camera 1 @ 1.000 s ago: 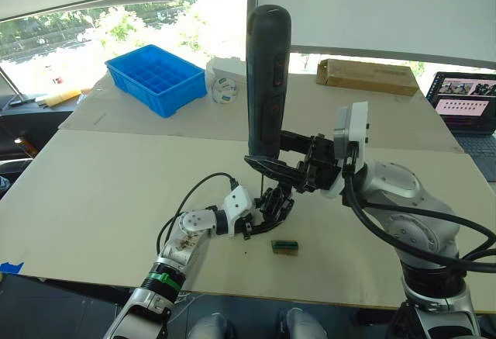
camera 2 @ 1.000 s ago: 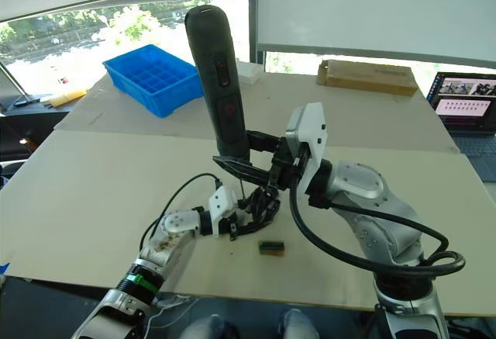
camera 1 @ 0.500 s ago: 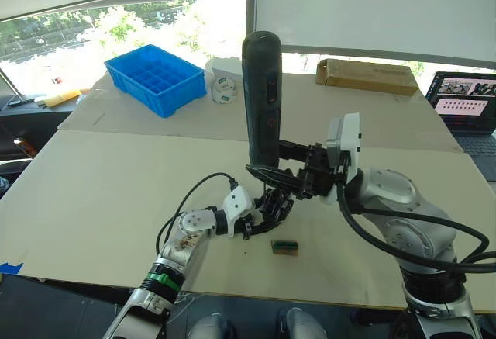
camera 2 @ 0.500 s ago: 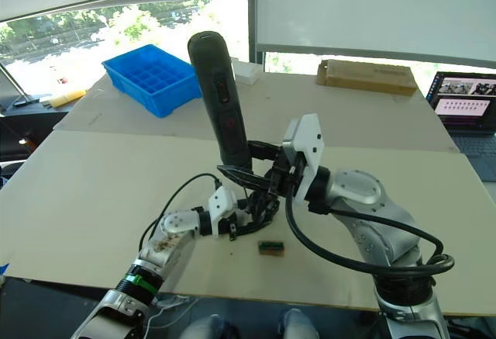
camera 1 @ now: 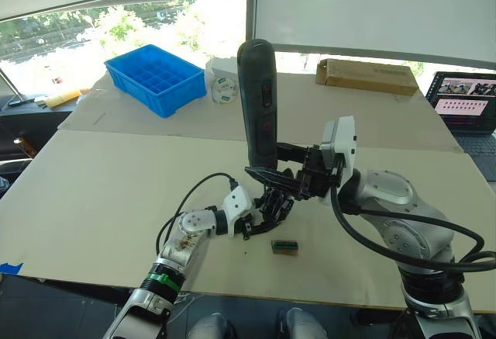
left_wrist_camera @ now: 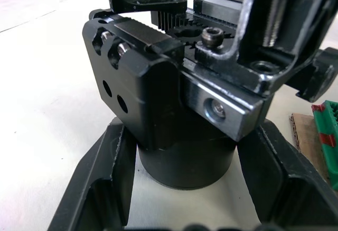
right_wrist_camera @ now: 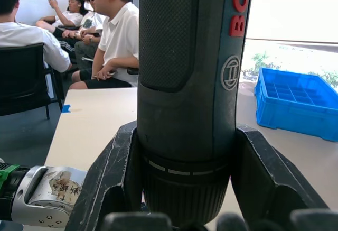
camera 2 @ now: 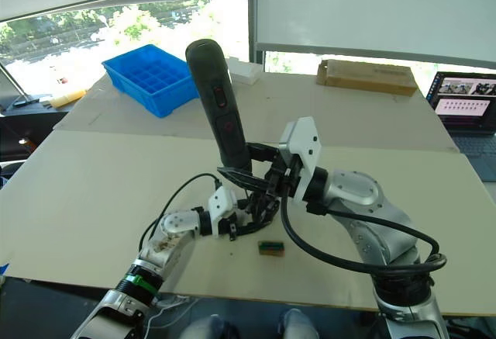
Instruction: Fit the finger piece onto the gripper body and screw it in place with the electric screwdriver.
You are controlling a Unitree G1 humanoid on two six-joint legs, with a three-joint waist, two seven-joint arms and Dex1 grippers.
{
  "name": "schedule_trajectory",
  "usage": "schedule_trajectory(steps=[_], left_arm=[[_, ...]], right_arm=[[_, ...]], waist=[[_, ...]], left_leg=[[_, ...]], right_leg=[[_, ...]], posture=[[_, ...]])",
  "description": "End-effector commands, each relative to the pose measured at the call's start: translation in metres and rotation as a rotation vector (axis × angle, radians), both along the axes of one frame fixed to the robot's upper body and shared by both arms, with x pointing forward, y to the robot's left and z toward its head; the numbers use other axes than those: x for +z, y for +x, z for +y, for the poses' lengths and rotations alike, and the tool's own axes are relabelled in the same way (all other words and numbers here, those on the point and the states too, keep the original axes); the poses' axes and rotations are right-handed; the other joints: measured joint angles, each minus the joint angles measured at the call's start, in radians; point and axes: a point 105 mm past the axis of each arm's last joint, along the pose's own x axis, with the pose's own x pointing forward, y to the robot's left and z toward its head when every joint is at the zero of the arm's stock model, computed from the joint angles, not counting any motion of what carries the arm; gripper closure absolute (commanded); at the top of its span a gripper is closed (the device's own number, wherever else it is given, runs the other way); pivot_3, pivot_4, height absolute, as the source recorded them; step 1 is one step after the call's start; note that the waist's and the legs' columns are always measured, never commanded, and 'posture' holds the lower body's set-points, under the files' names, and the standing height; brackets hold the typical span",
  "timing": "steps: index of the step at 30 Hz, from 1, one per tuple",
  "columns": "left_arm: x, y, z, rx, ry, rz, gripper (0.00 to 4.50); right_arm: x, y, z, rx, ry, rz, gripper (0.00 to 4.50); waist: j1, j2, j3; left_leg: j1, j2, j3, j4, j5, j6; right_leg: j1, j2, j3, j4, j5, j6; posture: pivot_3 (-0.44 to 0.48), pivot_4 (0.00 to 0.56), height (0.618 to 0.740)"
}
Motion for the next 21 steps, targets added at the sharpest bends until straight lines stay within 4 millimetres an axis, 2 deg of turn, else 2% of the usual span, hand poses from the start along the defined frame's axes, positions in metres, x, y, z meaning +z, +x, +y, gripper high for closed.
schedule_trajectory(steps=[1,21], left_arm=[[-0.014,-0.0067,-0.0011,-0.011,0.036,0.049,2.23],[-0.0143,-0.0073,-0.0017,-0.01,0.035,0.053,2.23]], right_arm=[[0.0091,-0.0063,0.001,0.011,0.024,-0.048,2.58],[0.0051,-0.0044,0.0015,0.002,0.026,-0.036,2.58]], waist=[[0.0,0.0,0.0],[0.0,0.0,0.0]], left_leg=[[0.0,0.0,0.0,0.0,0.0,0.0],[0.0,0.0,0.0,0.0,0.0,0.0]], right_leg=[[0.0,0.0,0.0,0.0,0.0,0.0],[0.0,0.0,0.0,0.0,0.0,0.0]], posture=[[0.0,0.15,0.74],[0.0,0.15,0.74]])
